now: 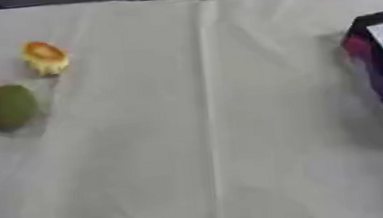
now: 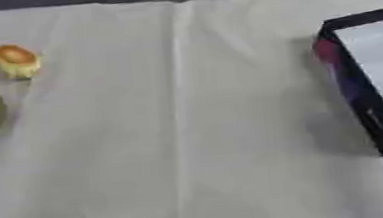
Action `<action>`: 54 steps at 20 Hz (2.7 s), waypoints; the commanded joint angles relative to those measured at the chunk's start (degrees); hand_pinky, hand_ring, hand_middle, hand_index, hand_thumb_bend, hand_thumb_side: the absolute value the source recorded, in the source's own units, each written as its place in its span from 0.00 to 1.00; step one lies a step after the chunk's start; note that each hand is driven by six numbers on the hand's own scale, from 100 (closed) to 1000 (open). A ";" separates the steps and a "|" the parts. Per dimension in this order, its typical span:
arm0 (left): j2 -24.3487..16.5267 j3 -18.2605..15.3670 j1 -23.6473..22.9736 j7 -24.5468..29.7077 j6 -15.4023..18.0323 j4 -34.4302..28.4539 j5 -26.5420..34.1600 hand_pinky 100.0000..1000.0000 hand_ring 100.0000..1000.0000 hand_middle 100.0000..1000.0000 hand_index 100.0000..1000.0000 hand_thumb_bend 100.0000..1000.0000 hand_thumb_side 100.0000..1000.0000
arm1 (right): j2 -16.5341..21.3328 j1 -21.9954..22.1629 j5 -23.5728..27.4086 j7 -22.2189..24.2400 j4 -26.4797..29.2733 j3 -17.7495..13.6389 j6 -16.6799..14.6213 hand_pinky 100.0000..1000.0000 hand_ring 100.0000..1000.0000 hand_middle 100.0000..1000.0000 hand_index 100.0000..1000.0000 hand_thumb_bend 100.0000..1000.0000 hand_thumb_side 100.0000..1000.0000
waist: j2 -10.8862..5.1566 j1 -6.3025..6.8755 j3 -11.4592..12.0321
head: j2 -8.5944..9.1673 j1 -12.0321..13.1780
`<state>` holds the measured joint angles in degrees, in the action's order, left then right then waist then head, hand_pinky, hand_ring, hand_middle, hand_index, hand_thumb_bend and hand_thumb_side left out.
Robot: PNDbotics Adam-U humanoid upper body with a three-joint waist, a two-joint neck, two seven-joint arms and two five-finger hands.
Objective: Pick up the objects with one hand, pass them to the other hand, and then place them into the box on the other side of the table.
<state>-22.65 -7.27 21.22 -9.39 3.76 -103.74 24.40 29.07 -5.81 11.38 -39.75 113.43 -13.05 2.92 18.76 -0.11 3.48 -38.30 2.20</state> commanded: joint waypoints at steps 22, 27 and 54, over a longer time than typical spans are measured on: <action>-21.34 0.35 1.15 4.73 1.99 9.23 -4.15 0.77 0.77 0.63 0.77 0.00 0.72 | 5.73 3.92 1.39 -0.19 1.16 -1.10 -0.23 0.64 0.72 0.83 0.87 0.15 0.15 | -4.91 -0.41 -0.15 | -2.44 2.28; -27.31 1.78 5.06 9.47 2.24 15.87 -7.62 0.78 0.78 0.64 0.78 0.00 0.69 | 5.56 4.52 1.05 0.11 1.16 -0.89 -0.16 0.64 0.72 0.83 0.87 0.15 0.15 | -4.54 -0.86 -0.44 | -2.18 1.46; -31.55 5.51 30.79 39.00 14.82 54.50 -62.27 0.86 0.83 0.76 0.80 0.55 0.19 | 6.29 4.53 0.07 2.56 1.16 1.59 0.95 0.64 0.71 0.82 0.87 0.16 0.15 | -3.73 -0.86 -1.83 | -1.50 3.35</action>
<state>-52.72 -1.23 50.84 28.52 18.43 -49.47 -35.02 33.59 -1.01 11.81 -37.43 113.43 -11.20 3.89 15.72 -0.79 1.64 -40.62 5.21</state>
